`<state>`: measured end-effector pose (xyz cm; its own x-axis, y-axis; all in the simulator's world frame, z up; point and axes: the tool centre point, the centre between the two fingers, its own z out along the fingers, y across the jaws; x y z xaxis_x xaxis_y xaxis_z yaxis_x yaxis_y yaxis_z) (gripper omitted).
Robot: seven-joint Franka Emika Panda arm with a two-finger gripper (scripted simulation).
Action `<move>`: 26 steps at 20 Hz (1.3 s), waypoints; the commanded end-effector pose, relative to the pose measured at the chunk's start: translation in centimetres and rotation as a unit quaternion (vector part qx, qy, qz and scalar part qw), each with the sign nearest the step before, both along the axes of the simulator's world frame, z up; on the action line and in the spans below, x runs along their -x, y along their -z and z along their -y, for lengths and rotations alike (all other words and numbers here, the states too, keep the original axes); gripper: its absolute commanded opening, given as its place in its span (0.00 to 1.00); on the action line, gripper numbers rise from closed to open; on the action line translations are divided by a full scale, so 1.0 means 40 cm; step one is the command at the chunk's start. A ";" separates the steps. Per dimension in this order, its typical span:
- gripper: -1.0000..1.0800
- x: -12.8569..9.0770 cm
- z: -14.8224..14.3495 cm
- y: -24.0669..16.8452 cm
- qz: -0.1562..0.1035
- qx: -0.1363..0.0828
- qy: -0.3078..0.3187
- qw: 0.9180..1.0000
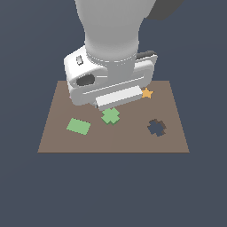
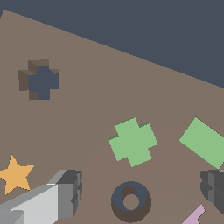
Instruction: Insert a designated object into the corresponding slot on a board.
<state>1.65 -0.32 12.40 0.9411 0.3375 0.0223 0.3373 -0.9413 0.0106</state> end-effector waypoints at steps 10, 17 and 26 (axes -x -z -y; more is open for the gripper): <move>0.96 -0.017 0.013 0.135 -0.009 0.000 -0.141 0.990; 0.96 -0.024 0.017 0.177 -0.012 0.001 -0.185 0.983; 0.96 -0.025 0.017 0.186 -0.013 0.001 -0.193 0.981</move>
